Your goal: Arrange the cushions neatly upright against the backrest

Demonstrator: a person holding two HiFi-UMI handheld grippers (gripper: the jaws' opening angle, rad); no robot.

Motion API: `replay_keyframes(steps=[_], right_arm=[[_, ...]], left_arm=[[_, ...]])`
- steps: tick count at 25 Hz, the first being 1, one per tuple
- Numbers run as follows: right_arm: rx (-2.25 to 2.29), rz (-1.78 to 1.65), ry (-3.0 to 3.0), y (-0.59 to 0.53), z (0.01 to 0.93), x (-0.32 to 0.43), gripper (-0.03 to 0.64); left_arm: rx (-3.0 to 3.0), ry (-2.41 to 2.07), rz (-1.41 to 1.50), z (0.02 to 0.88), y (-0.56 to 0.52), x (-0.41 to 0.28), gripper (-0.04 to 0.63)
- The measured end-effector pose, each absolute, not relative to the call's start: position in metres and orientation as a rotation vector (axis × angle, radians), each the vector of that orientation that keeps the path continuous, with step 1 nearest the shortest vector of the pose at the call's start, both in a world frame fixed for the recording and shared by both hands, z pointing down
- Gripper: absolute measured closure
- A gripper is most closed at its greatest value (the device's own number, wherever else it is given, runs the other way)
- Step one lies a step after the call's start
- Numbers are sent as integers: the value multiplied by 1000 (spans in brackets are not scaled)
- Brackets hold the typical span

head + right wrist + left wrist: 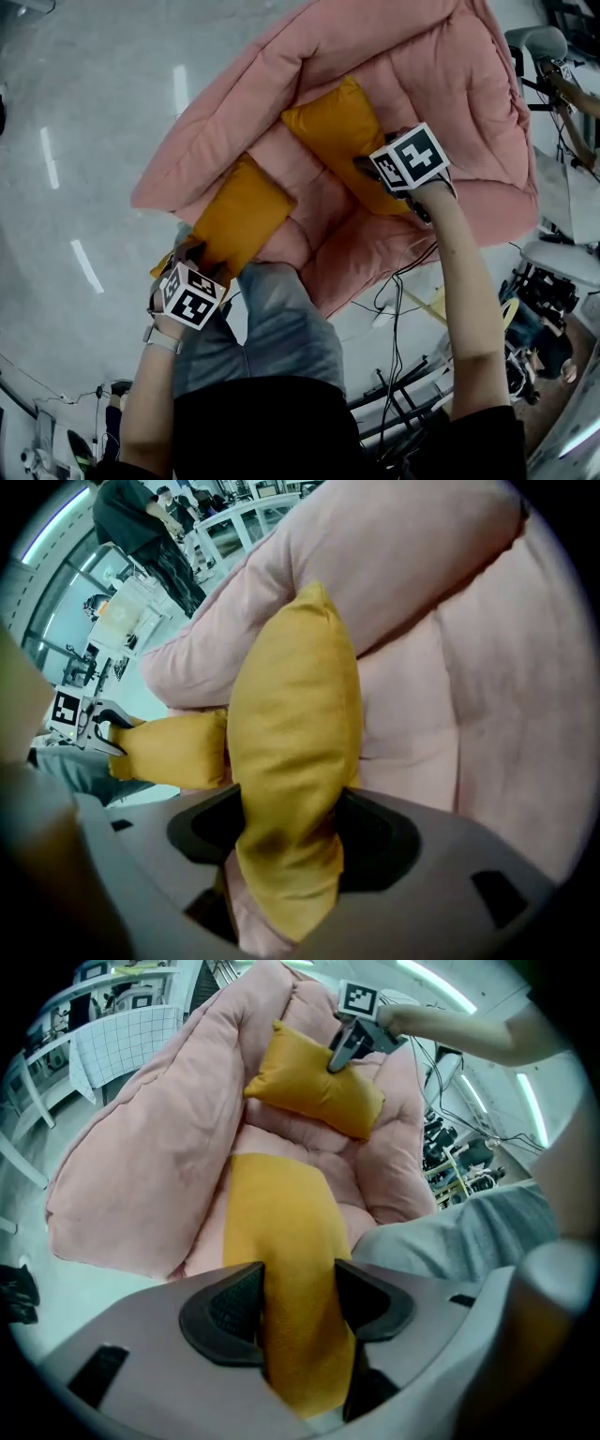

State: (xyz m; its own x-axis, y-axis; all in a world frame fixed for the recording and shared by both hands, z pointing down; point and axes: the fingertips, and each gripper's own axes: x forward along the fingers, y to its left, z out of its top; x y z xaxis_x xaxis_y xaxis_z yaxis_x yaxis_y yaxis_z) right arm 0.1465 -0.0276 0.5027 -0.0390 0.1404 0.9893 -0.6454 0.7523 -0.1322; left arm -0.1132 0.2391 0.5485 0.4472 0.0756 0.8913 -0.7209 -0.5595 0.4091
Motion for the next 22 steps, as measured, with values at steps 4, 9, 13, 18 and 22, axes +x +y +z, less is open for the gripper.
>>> replay_keyframes(steps=[4,9,13,18,22], right_arm=[[467,725,-1504,-40,516,144,322],[513,820,-1567,-53,527,144,328],[527,861,-1632,-54,538,143,328],[543,894,-1703,-54,546,137,331],[555,902,-1769,-67,545,127,331]], left_arm=[[1868,-554,1201,543,233,-114,351],[1877,-561,1203,543,225,-111,351],[1882,-563,1203,544,223,-106,351],[1892,-551,1211,546,226,-108,350],[1899,-540,1221,554,220,-118,348]])
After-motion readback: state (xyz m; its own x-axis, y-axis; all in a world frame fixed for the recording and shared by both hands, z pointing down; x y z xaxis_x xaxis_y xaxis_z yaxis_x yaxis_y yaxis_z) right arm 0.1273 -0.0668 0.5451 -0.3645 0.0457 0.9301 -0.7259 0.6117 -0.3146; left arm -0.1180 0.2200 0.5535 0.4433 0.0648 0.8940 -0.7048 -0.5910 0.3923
